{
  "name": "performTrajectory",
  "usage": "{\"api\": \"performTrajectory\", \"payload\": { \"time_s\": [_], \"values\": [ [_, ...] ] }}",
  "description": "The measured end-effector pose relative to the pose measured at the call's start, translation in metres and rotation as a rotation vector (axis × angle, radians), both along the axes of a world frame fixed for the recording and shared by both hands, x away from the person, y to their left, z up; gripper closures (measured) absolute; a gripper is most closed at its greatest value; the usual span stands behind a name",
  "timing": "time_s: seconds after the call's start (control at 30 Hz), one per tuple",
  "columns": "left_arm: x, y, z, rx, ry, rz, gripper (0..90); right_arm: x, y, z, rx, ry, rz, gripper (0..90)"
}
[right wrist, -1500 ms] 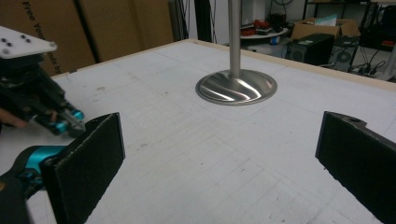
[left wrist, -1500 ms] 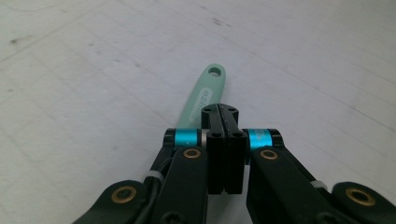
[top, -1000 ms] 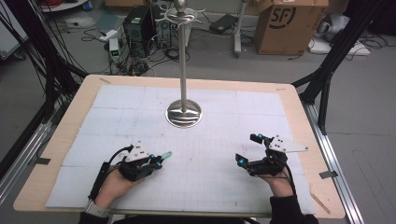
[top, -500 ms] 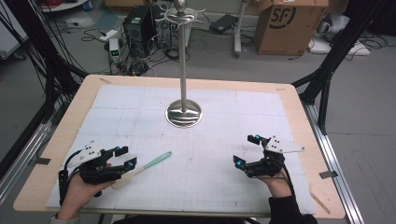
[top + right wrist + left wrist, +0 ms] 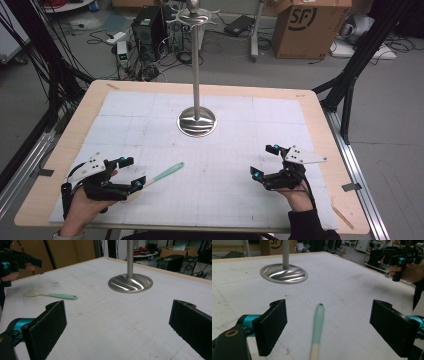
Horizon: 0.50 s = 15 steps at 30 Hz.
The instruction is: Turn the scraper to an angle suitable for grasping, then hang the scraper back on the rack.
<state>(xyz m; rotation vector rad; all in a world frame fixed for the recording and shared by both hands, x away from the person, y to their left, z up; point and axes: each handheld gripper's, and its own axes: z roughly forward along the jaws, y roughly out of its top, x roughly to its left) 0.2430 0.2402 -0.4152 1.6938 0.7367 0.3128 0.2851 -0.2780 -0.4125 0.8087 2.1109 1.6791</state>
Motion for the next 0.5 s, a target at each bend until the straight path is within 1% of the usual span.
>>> {"api": "performTrajectory", "payload": {
  "time_s": [0.03,0.13,0.2,0.27,0.33,0.4,0.43,0.5],
  "values": [
    [0.001,-0.001,0.001,0.007,-0.005,-0.004,14.9,0.000,0.000,0.000,0.000,0.004,0.002,0.3],
    [0.005,-0.003,0.002,0.037,0.018,-0.014,14.9,0.000,0.000,0.000,0.000,-0.001,0.000,0.3],
    [0.007,-0.003,0.001,0.070,0.039,-0.037,15.0,-0.001,0.000,0.001,0.003,0.003,-0.002,0.3],
    [0.009,-0.006,0.000,0.108,0.063,-0.073,17.4,-0.001,-0.001,0.001,0.001,-0.004,-0.002,0.3],
    [0.012,-0.009,-0.001,0.160,0.078,-0.112,19.6,-0.001,0.000,0.001,0.004,-0.004,-0.001,0.3],
    [0.015,-0.012,-0.001,0.212,0.103,-0.125,19.7,-0.002,0.000,0.001,0.005,-0.002,0.002,0.3],
    [0.016,-0.013,0.000,0.226,0.115,-0.134,19.8,-0.001,0.000,0.001,0.005,-0.001,0.004,0.3],
    [0.021,-0.014,0.000,0.276,0.140,-0.152,20.4,-0.001,0.001,0.001,0.001,0.003,0.010,0.3]
  ]
}}
